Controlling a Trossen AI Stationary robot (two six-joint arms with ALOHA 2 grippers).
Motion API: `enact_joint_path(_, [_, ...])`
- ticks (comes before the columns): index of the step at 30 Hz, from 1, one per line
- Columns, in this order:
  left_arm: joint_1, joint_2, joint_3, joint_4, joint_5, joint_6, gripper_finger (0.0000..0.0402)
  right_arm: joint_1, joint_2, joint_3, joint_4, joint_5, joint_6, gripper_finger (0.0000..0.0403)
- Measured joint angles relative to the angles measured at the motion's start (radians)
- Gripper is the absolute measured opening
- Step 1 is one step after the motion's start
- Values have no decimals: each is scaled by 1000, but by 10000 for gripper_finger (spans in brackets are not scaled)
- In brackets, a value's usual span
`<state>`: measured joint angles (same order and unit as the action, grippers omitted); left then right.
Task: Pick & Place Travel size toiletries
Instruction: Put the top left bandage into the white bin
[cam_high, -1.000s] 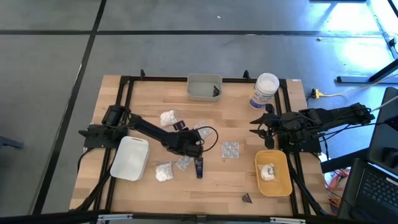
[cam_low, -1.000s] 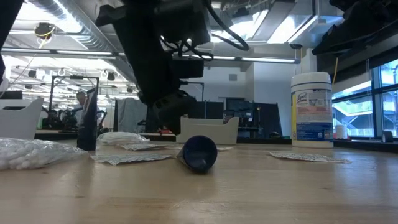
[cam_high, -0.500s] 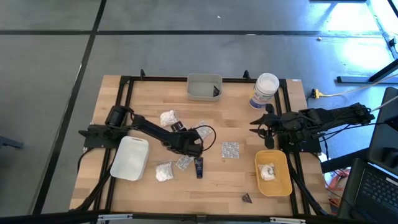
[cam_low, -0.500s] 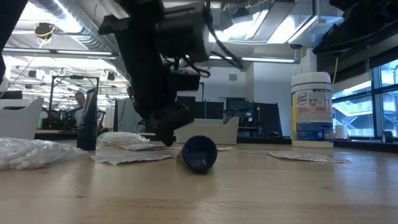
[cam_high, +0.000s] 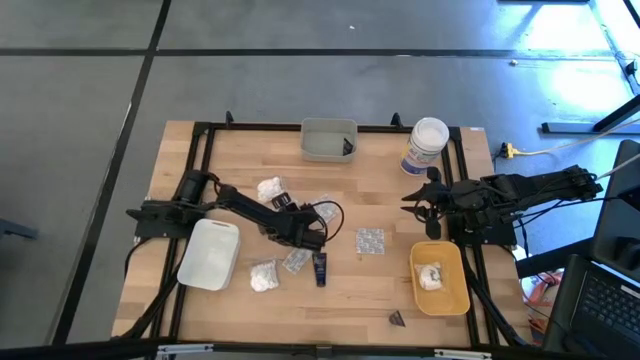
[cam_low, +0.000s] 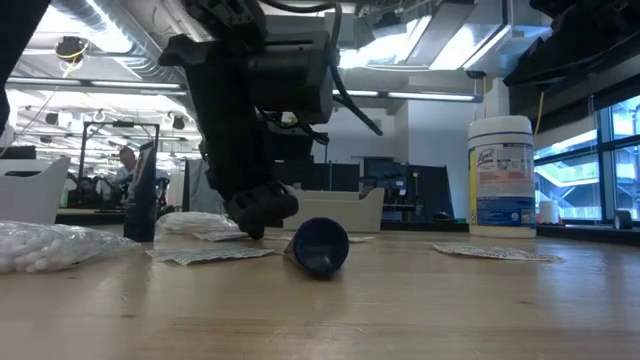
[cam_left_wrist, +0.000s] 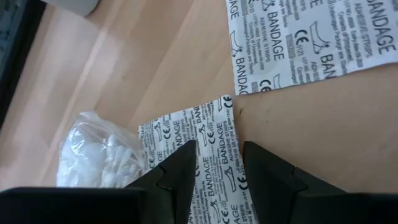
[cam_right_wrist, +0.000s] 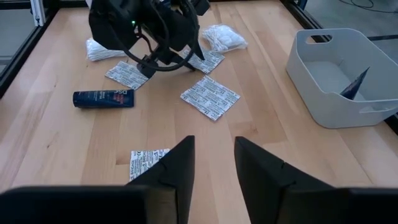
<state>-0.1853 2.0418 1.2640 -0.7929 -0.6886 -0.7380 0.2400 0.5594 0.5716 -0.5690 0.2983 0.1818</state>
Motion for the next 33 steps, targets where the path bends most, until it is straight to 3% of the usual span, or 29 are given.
enact_joint_path(9, [11, 15, 3, -1, -4, -1, 121, 0, 0, 0, 0, 0, 0, 106])
enact_joint_path(19, [13, 30, 1, -8, -5, 16, 8, 0, 0, 0, 0, 0, 0, 106])
enact_joint_path(33, [-27, 31, 107, -44, 28, 162, 3, 0, 0, 0, 0, 0, 0, 137])
